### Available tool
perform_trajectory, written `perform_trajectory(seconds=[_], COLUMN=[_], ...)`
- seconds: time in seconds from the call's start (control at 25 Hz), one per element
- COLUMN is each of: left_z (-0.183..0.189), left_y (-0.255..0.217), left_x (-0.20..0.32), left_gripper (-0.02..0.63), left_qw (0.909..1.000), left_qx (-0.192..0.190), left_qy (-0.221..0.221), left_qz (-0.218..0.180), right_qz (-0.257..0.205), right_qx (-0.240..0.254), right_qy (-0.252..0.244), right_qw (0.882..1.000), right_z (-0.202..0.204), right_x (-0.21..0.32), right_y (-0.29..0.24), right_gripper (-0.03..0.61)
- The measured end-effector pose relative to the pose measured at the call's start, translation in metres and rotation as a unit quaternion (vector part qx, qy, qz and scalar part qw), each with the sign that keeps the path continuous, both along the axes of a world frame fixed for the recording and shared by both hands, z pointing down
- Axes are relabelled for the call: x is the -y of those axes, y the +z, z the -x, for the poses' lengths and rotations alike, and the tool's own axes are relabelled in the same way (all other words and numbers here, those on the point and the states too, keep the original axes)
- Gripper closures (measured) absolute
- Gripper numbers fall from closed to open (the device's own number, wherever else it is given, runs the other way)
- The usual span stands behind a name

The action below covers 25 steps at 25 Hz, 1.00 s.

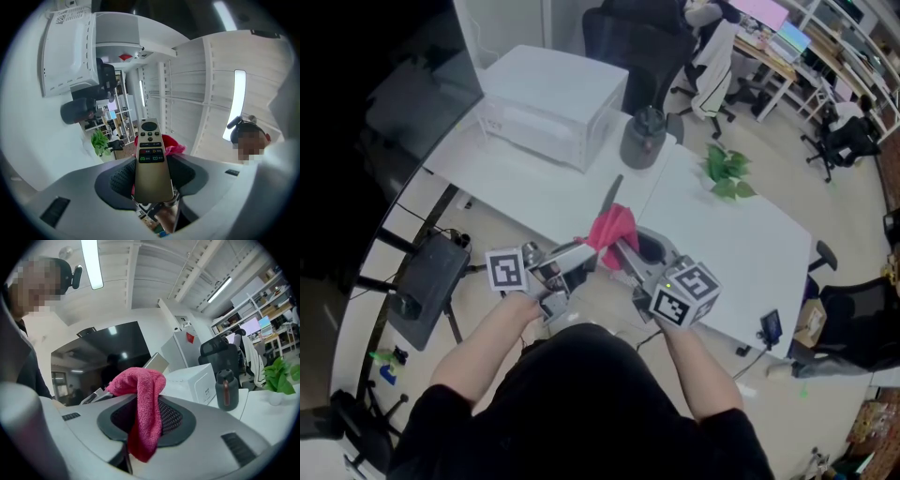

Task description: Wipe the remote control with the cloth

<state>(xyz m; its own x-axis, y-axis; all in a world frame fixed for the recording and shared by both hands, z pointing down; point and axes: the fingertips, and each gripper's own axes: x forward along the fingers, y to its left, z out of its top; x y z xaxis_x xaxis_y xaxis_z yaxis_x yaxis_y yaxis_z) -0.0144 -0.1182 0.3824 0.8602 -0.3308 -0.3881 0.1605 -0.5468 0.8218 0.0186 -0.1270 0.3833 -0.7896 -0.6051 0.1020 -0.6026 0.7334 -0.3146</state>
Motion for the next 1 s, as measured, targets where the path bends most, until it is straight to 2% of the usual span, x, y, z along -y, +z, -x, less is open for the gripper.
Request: perform_trajectory(seconds=[0.2,0.4,0.56,0.76,0.88,1.0], left_z=[-0.007,-0.009,0.0,0.011,0.011,0.006], left_y=[0.003,0.002,0.001,-0.007,-0.009,-0.01], left_x=[-0.011,-0.014,-0.003,0.009,0.008,0.003], left_gripper=[0.405,0.405,0.405,0.405,0.405,0.405], left_qw=[0.9995,0.9993,0.9999,0.9995,0.9993,0.9994], left_qx=[0.009,0.006,-0.009,-0.027,-0.035,-0.034], left_qy=[0.029,0.035,0.008,-0.012,-0.009,0.006], left_qz=[-0.005,-0.007,0.005,0.009,0.01,0.006], right_qz=[-0.02,-0.04,-0.044,-0.03,-0.016,-0.011], right_qx=[0.003,0.012,0.012,0.011,0.005,0.004], right_qy=[0.04,0.068,0.048,-0.002,-0.027,-0.031], right_qw=[0.999,0.997,0.998,0.999,0.999,0.999], right_z=[-0.021,-0.038,-0.03,-0.003,0.009,0.013], right_x=[0.022,0.031,0.012,-0.02,-0.028,-0.026], right_y=[-0.023,-0.04,-0.036,-0.015,0.0,0.002], right_gripper=[0.475,0.474,0.474,0.474,0.474,0.474])
